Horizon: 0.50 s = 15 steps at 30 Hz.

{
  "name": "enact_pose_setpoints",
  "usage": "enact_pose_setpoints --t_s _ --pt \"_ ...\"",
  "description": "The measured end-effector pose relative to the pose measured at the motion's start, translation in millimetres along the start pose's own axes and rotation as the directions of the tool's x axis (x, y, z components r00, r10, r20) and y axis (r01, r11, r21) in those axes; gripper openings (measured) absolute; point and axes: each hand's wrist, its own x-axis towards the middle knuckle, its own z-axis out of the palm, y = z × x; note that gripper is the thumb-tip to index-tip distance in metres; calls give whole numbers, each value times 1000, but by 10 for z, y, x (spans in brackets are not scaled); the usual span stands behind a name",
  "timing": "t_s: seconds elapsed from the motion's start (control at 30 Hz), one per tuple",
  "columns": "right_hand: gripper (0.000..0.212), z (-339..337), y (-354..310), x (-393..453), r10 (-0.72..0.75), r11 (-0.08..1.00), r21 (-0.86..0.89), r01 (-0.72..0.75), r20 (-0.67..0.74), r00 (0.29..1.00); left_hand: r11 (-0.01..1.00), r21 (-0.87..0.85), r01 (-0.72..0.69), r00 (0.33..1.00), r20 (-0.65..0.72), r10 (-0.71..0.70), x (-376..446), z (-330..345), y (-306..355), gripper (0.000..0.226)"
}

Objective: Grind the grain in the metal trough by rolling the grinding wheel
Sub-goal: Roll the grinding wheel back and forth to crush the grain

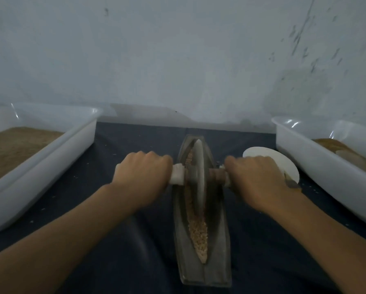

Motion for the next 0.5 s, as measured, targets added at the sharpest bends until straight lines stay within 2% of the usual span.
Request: enact_pose_setpoints --t_s 0.1,0.17,0.23,0.3,0.43,0.5 --pt "44 -117 -86 -429 -42 999 1 42 -51 998 987 66 -147 988 -36 150 -323 -221 28 60" --pt "50 -190 -107 -532 -38 999 29 43 -140 989 991 18 -136 990 -26 136 -396 -296 18 67" --pt "42 -181 -125 -465 -18 1000 -14 17 -76 997 994 53 -92 995 41 90 -368 -252 35 62" --pt "27 -84 -111 -259 9 998 -70 -11 -24 1000 993 104 -50 999 -13 52 -222 -75 43 48" --pt "25 127 -9 211 66 996 -60 -69 -49 997 995 75 71 997 -40 -69 180 120 29 23" --pt "20 164 20 325 87 996 -4 -88 -35 996 994 80 69 997 -22 -67 295 95 34 20"
